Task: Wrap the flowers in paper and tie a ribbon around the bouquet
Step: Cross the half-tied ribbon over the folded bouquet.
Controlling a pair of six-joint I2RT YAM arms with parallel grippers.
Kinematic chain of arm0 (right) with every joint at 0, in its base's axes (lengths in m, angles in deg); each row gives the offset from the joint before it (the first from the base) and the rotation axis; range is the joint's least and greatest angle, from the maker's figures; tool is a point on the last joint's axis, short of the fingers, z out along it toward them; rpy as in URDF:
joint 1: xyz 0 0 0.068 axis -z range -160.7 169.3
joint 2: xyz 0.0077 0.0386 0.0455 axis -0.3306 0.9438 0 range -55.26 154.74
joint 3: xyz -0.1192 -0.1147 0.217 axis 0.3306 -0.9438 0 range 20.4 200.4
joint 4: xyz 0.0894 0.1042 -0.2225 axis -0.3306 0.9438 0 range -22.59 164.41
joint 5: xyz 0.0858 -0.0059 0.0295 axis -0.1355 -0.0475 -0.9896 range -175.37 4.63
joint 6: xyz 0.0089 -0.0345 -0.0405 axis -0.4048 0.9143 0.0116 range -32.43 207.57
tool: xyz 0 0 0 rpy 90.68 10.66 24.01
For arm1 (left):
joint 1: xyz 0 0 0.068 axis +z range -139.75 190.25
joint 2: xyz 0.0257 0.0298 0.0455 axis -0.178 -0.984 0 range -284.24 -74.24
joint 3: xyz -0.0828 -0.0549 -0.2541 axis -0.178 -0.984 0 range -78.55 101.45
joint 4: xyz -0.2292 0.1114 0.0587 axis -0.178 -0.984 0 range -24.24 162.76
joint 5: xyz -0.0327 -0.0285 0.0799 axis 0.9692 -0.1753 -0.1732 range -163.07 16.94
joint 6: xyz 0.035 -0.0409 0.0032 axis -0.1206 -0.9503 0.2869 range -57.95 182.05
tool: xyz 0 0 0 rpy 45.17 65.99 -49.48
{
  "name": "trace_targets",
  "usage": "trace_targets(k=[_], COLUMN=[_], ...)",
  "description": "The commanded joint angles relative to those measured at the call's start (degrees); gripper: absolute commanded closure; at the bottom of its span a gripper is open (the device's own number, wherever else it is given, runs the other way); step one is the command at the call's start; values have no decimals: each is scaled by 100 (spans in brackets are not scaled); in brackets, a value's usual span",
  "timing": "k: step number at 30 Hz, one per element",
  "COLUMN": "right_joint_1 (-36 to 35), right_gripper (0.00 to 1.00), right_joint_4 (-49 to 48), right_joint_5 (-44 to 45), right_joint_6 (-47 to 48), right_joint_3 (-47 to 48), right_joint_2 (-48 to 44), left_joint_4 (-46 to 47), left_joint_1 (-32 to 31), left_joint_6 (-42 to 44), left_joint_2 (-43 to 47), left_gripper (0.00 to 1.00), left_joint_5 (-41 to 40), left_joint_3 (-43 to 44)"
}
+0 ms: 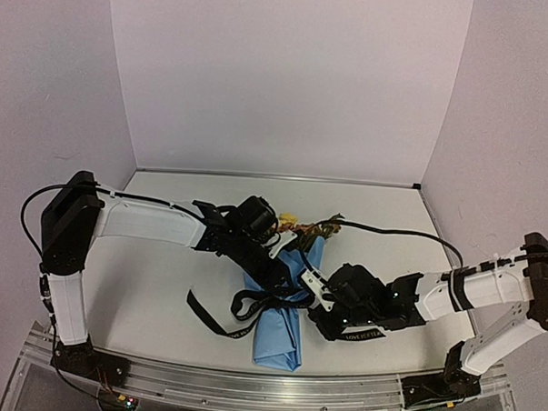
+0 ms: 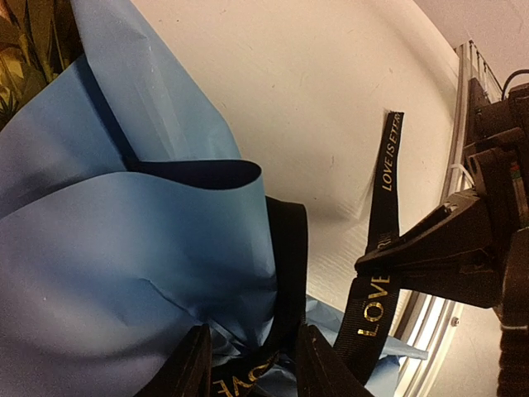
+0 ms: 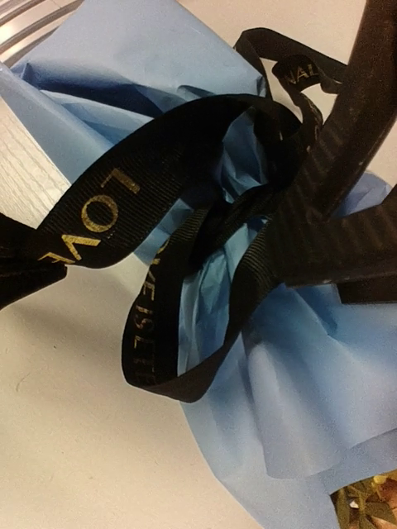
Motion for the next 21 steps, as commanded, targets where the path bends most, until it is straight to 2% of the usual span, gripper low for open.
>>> trace_targets(k=[1,15,21], right_joint_1=[-31,83,170], right_gripper=[100,100,100], right_joint_4=[308,392,362], right_joint_5=[-96,-137,-142], right_joint_6=[-612,-1294,-1623], right_joint_3=[294,779,805], right_joint_2=[-10,268,366], left_joint_4=[-128,-193,-210], left_joint_1=[17,-43,-60], left_joint_6=[301,358,336], left_joint_2=[-130,-121,-120], left_gripper=[63,80,95], left_joint_5=[114,465,371], left_joint_3=[362,319,305])
